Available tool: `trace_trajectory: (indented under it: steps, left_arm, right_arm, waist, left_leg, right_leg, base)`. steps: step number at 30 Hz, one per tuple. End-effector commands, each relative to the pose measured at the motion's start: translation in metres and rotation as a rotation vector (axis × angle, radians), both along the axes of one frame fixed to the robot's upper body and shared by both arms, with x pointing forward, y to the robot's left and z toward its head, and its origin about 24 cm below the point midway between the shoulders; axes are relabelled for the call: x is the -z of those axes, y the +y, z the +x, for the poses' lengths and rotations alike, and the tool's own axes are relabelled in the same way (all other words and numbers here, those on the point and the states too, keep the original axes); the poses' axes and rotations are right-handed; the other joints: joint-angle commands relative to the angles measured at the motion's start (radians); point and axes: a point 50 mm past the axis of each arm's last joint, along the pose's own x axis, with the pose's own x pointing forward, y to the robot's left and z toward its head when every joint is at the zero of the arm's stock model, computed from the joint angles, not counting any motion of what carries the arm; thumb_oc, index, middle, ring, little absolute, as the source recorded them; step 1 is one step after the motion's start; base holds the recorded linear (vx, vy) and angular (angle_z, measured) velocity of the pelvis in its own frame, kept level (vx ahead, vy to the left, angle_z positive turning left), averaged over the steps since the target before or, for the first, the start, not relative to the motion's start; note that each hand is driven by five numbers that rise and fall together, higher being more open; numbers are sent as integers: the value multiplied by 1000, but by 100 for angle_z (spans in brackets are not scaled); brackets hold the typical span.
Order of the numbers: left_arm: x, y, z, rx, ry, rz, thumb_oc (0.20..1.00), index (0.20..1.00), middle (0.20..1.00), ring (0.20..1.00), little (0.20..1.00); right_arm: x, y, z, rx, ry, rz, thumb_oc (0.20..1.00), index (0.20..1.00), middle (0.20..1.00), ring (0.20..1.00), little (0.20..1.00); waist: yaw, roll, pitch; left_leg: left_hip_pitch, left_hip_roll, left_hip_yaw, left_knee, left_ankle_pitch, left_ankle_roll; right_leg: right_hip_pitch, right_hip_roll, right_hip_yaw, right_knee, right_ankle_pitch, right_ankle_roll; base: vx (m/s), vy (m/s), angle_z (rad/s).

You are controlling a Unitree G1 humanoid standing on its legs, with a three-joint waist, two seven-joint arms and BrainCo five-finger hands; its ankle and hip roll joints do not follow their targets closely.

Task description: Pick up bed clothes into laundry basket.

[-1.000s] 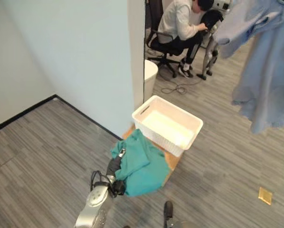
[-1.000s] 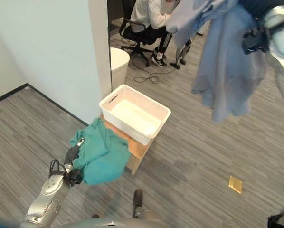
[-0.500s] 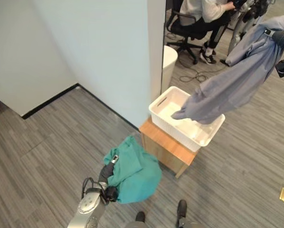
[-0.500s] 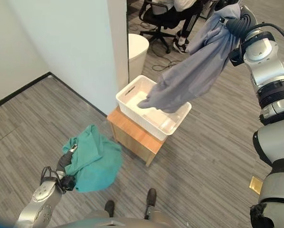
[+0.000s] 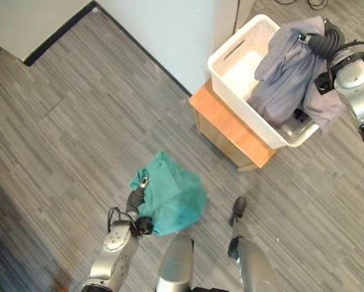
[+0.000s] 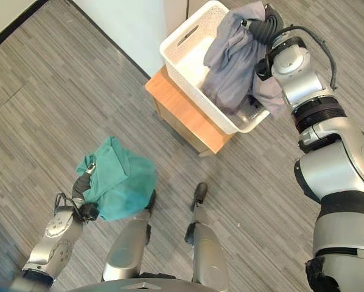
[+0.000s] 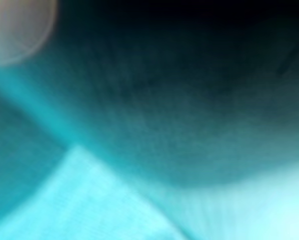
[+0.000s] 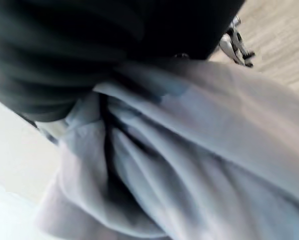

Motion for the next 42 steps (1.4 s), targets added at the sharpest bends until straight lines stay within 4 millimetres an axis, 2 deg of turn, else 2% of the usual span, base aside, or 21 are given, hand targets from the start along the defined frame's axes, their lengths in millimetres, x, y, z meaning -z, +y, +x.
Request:
trace_trajectory:
  steps: [1, 8, 13, 22, 33, 39, 42]
  left_arm:
    - [-23, 0, -4, 26, -123, 5, 200, 200, 200, 200, 200]
    - [-28, -6, 3, 69, -148, 15, 200, 200, 200, 200, 200]
    - [-30, -8, 6, 74, -161, 16, 200, 200, 200, 200, 200]
    - [-30, -6, 8, 70, -158, 17, 200, 200, 200, 200, 200]
    - [-32, -4, 11, 60, -160, 22, 200, 200, 200, 200, 200]
    - [-29, 7, 8, 11, -146, 38, 200, 200, 200, 200, 200]
    - [-27, 10, 6, 3, -135, 41, 200, 200, 200, 200, 200]
  right_arm:
    - [-68, -5, -17, 59, -211, -18, 200, 200, 200, 200, 200]
    - [-97, -6, -27, 107, -266, -51, 200, 200, 200, 200, 200]
    - [-124, 1, -38, 97, -347, -30, 200, 200, 200, 200, 200]
    - [-150, 10, -51, 79, -416, -24, 200, 200, 200, 200, 200]
    - [-155, 20, -54, 52, -427, -76, 200, 200, 200, 200, 200]
    - [-157, 40, -72, -91, -504, -189, 200, 200, 200, 200, 200]
    - [-151, 34, -74, -105, -490, -205, 200, 200, 200, 200, 200]
  waist:
    - [5, -36, -111]
    - [12, -39, -112]
    - [24, -44, -115]
    - [20, -62, -132]
    - [-2, -80, -143]
    - [-32, -96, -141]
    - [-41, -101, -133]
  left_leg:
    - [-47, -28, -34, -74, 114, 18]
    - [-66, -28, -41, -72, 117, 13]
    - [-79, -29, -49, -72, 118, 9]
    - [-69, -29, -53, -71, 107, 9]
    - [-49, -34, -44, -74, 98, 11]
    - [-32, -34, -30, -74, 90, 13]
    - [-27, -36, -27, -74, 87, 15]
  right_leg:
    - [94, 5, -7, 13, -143, 88]
    - [79, 1, -20, 13, -145, 90]
    - [70, -3, -35, 13, -148, 93]
    - [86, -3, -44, 13, -162, 93]
    - [102, -2, -34, 13, -165, 93]
    - [114, -5, -22, 13, -162, 94]
    - [117, -7, -19, 13, -160, 93]
  base:
    - [12, 1, -3]
    - [3, -4, 1]
    - [33, -16, 5]
    - [40, -8, 2]
    - [11, 5, 2]
    - [0, 0, 0]
    - [-22, 6, -8]
